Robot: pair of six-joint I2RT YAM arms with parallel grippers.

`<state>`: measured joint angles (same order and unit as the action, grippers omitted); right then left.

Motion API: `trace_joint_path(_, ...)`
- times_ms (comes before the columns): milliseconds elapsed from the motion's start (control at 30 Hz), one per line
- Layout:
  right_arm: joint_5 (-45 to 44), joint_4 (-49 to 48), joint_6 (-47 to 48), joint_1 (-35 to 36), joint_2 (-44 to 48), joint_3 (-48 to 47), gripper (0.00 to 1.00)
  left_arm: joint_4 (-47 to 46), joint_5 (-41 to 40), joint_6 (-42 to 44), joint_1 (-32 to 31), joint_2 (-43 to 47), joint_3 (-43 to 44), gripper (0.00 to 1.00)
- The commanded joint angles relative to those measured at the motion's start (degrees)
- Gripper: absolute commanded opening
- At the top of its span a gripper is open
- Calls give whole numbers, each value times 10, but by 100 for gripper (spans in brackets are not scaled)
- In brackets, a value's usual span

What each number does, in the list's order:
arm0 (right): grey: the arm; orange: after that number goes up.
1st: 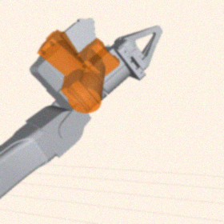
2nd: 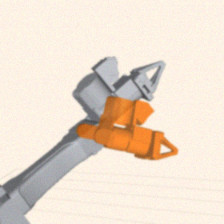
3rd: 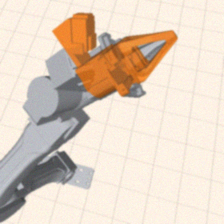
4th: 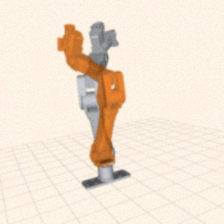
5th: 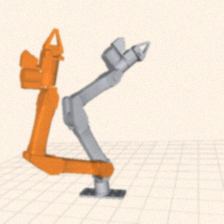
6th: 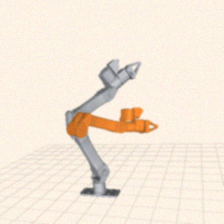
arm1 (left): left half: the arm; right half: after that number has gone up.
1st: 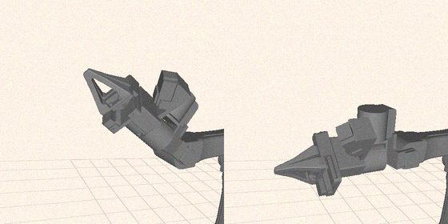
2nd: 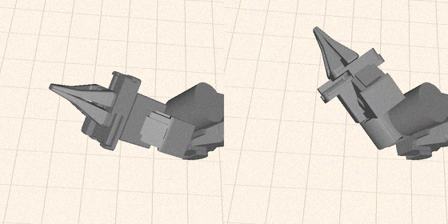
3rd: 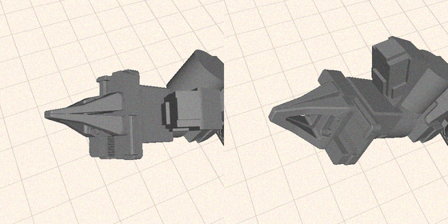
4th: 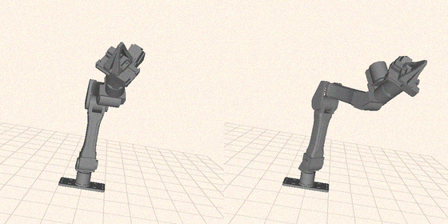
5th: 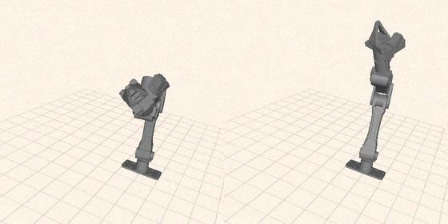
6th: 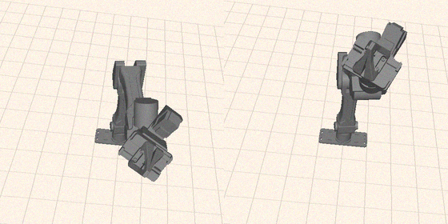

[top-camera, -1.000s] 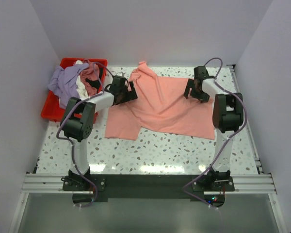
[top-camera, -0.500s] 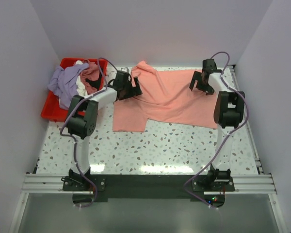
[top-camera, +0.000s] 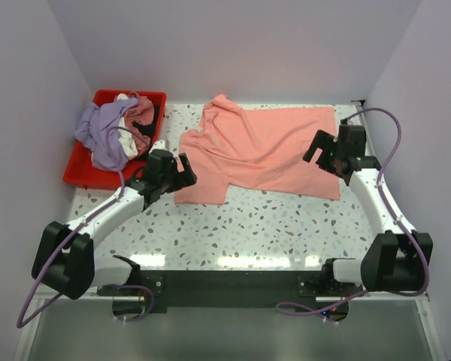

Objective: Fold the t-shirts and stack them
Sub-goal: Flatten the tshirt out

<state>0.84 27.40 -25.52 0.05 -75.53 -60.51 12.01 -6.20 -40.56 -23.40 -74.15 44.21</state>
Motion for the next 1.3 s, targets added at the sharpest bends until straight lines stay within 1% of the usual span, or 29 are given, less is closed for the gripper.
trace_joint_path(0, 34, -32, -25, 1, 28, 49, 99, 9, -17, -31, 0, 8, -34, 100)
trace_joint_path(100, 36, -16, -11, 1, 52, 59, 99, 0, -24, -38, 0, -4, -47, 94)
trace_joint_path(133, 36, -10, -10, 0, 56, 62, 99, -5, -25, -43, -1, -13, -50, 89)
trace_joint_path(200, 37, -9, -4, 0, 68, 68, 99, -15, -27, -45, 0, -26, -48, 84)
trace_joint_path(233, 39, -7, -4, 1, 70, 71, 99, -13, -29, -49, 0, -39, -44, 80)
trace_joint_path(300, 43, -6, 0, 0, 72, 74, 99, -10, -41, -55, 0, -53, -40, 76)
trace_joint_path(333, 44, -4, -1, 1, 72, 75, 99, -9, -44, -55, 0, -68, -39, 72)
trace_joint_path(433, 44, -4, 2, 1, 74, 76, 99, 12, -68, -62, 0, -90, -28, 66)
trace_joint_path(500, 44, -6, 1, 1, 74, 78, 99, 13, -73, -64, 0, -98, -28, 65)
trace_joint_path(667, 43, -10, 1, 1, 72, 80, 99, 0, -66, -62, -1, -129, -25, 57)
trace_joint_path(700, 42, -11, 1, 1, 71, 80, 99, -1, -65, -60, -1, -139, -24, 51)
trace_joint_path(800, 33, -11, 0, 1, 72, 83, 99, -13, -46, -54, -2, -153, -19, 43)
trace_joint_path(833, 30, -10, 1, 1, 73, 83, 99, -16, -44, -52, -4, -161, -18, 37)
trace_joint_path(867, 28, -10, -1, 1, 72, 84, 99, -22, -40, -50, -5, -164, -18, 34)
trace_joint_path(967, 7, -5, -2, 1, 73, 84, 99, -39, -33, -38, -9, -170, -21, 0)
trace_joint_path(1133, -62, 19, -21, 1, 75, 84, 99, -52, -33, -22, -11, -143, -30, 0)
trace_joint_path(1167, -103, 22, -27, 1, 75, 84, 99, -52, -39, -20, -11, -137, -32, 0)
trace_joint_path(1200, -120, 26, -27, 1, 75, 83, 99, -52, -41, -17, -11, -123, -36, 0)
trace_joint_path(1267, -157, 35, -29, -21, 64, 80, 99, -51, -47, -13, -11, -108, -42, 0)
